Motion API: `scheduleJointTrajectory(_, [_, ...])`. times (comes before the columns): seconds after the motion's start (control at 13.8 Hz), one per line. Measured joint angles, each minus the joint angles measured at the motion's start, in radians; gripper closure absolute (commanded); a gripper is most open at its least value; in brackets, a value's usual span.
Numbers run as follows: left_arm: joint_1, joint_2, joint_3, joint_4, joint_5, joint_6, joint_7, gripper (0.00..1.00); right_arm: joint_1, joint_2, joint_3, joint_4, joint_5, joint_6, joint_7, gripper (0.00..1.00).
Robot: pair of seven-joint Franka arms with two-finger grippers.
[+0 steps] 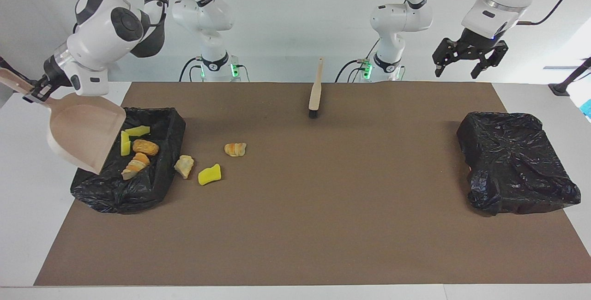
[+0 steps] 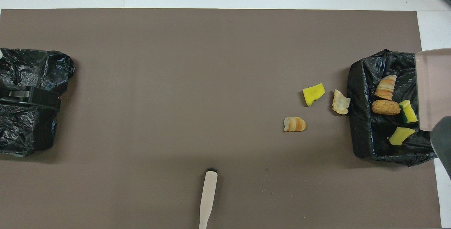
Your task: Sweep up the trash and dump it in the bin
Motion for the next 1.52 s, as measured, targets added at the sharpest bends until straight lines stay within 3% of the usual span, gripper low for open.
scheduleJointTrajectory(0.22, [0.0,0.0,0.0,0.0,0.0,0.0,0.0,0.0,-0.001,-0.022,-0.008,0.018,0.229,-0.101,0.014,1.0])
scheduleJointTrajectory(0.51, [0.0,0.0,0.006,0.0,0.0,0.0,0.0,0.0,0.007,-0.025,0.002,0.018,0.48,-0.174,0.192,1.0])
scheduleJointTrajectory(1.08, [0.005,0.0,0.01,0.0,0.0,0.0,0.0,0.0,0.22,-0.013,0.023,0.011,0.845,-0.255,0.871,1.0])
scheduleJointTrajectory(1.52, [0.005,0.0,0.009,0.0,0.0,0.0,0.0,0.0,0.46,0.082,0.024,0.04,1.064,-0.197,1.472,1.0])
